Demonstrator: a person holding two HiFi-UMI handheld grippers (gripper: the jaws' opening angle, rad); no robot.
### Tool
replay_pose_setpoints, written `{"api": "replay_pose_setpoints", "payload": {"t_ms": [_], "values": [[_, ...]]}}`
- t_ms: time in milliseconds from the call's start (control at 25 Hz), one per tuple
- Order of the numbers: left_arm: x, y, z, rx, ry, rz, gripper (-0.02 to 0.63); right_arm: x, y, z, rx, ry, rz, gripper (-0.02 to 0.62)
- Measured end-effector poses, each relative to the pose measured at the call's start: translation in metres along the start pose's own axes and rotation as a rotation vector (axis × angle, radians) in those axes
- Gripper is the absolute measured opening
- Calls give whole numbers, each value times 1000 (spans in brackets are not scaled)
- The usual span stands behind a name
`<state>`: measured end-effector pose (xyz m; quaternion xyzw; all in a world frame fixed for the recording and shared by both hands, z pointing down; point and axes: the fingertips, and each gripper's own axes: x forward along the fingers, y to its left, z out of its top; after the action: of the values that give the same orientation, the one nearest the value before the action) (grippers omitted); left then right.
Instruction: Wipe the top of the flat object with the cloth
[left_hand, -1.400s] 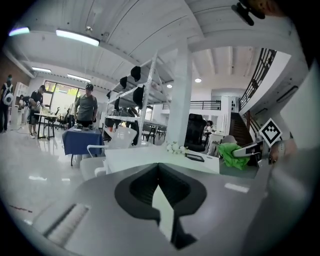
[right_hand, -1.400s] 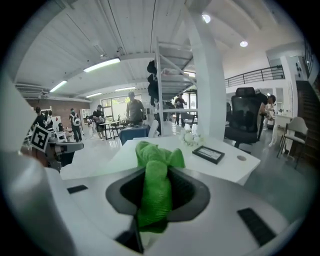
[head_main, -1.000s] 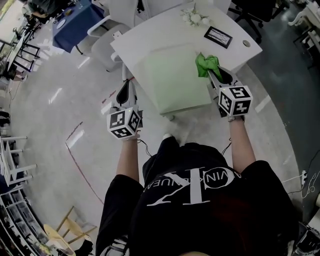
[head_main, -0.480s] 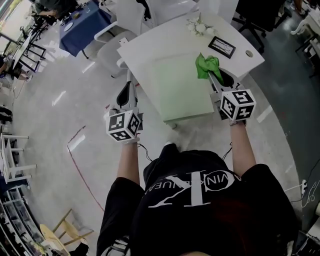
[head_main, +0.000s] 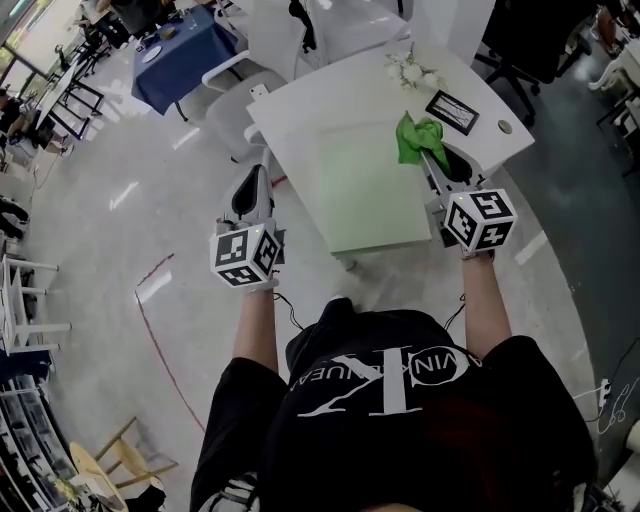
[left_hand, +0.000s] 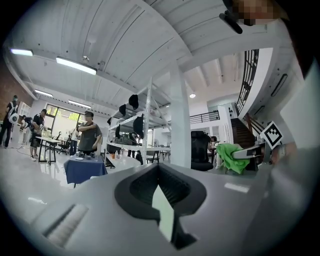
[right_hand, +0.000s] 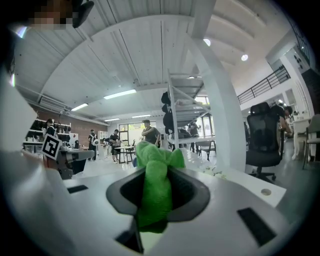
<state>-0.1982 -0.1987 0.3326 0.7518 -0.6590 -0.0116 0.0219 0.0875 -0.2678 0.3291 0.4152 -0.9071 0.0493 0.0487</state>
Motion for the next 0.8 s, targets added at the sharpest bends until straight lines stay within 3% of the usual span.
{"api": "replay_pose_setpoints", "payload": {"t_ms": [800], "values": [[6,-7,6,20,-8,-6,11,1,-5,9,-4,-31,13,103]]}}
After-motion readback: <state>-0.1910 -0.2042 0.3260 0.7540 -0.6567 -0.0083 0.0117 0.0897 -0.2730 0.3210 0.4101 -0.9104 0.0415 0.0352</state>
